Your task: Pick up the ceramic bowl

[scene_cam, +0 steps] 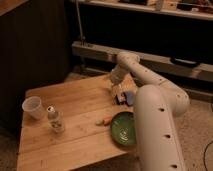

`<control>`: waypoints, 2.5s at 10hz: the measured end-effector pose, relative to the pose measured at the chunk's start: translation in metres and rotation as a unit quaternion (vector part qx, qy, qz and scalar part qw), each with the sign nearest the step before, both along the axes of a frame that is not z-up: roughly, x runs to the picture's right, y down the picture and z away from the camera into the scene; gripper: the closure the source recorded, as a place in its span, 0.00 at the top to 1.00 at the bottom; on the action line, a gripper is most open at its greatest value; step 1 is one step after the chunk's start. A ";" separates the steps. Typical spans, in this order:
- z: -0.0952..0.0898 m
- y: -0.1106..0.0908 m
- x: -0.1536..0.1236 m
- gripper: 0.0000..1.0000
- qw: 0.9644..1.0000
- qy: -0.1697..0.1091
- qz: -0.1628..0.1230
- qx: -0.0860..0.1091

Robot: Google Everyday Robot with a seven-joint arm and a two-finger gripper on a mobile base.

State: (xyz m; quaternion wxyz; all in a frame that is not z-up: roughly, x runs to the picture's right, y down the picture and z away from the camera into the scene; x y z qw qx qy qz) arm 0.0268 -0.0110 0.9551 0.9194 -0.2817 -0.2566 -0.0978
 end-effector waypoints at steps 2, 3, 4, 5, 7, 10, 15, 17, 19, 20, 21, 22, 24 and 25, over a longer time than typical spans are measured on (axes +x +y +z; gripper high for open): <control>0.000 0.000 0.000 0.80 1.000 0.000 0.000 0.000; 0.000 0.000 0.000 0.80 1.000 0.000 0.000 0.000; 0.000 0.000 0.000 0.80 1.000 0.000 0.000 0.000; 0.000 0.000 0.000 0.80 1.000 0.000 0.000 0.000; 0.000 0.000 0.000 0.80 1.000 0.000 0.000 0.000; 0.000 0.000 0.000 0.80 1.000 0.000 0.000 0.000; -0.001 -0.002 0.001 0.80 1.000 -0.006 -0.012 0.008; -0.015 -0.012 0.016 0.80 0.997 -0.030 -0.044 0.049; -0.057 -0.026 0.039 0.80 0.990 -0.053 -0.086 0.099; -0.079 -0.032 0.053 0.80 0.986 -0.061 -0.103 0.117; -0.110 -0.035 0.075 0.80 0.979 -0.073 -0.131 0.136; -0.137 -0.034 0.095 0.80 0.973 -0.084 -0.155 0.151; -0.171 -0.026 0.131 0.80 0.965 -0.100 -0.184 0.160; -0.186 -0.015 0.150 0.80 0.959 -0.117 -0.205 0.155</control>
